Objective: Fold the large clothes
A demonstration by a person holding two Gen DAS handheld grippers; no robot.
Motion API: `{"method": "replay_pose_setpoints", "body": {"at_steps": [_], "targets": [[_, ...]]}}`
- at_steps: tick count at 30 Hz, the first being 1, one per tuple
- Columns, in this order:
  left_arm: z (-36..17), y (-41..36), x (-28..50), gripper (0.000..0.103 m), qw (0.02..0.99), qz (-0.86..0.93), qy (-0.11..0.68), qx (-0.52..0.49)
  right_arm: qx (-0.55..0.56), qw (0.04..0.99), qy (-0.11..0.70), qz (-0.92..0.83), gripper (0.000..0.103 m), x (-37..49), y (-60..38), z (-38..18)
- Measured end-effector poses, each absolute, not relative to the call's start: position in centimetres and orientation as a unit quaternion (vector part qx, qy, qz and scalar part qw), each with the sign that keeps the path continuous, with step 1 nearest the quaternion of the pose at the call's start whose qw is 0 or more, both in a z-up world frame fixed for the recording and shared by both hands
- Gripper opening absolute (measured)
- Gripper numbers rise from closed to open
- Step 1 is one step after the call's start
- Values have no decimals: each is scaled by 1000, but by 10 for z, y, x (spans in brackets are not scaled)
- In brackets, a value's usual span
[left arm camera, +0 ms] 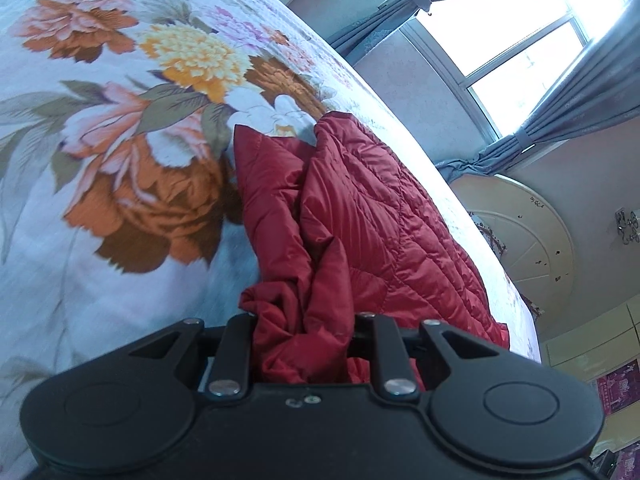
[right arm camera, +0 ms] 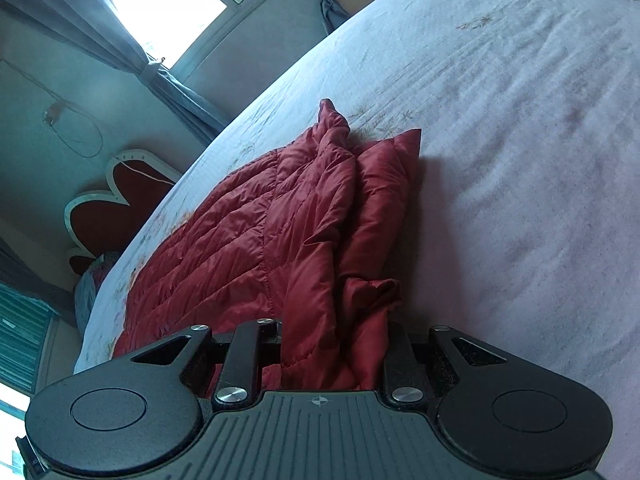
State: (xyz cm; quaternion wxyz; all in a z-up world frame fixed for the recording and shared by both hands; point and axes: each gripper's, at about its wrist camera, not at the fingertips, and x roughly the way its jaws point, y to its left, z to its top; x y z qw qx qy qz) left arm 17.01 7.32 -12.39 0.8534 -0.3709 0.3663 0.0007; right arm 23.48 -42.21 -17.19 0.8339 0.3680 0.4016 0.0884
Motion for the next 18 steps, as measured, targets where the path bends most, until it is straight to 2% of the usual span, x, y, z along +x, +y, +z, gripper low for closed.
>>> {"method": "replay_pose_setpoints", "body": {"at_steps": [6, 9, 10, 12, 13, 16, 17, 18], "targets": [[-126, 73, 172, 21, 853, -1, 371, -366, 368, 831, 409, 85, 21, 239, -421, -175], [-131, 74, 172, 32, 854, 0, 372, -364, 377, 825, 413, 84, 24, 245, -424, -181], [-132, 75, 170, 33, 853, -1, 368, -369, 383, 821, 415, 80, 42, 244, -427, -183], [-134, 77, 166, 38, 851, -1, 359, -384, 383, 826, 408, 66, 65, 239, -434, -182], [-133, 77, 164, 44, 850, -2, 357, -388, 381, 833, 398, 54, 73, 234, -438, -178], [-127, 76, 155, 60, 850, 5, 354, -390, 357, 858, 370, 1, 75, 221, -454, -163], [-124, 75, 151, 76, 850, 10, 353, -392, 357, 863, 357, -10, 75, 216, -460, -157], [-122, 74, 144, 83, 850, 12, 350, -395, 355, 869, 345, -18, 75, 211, -465, -151]]}}
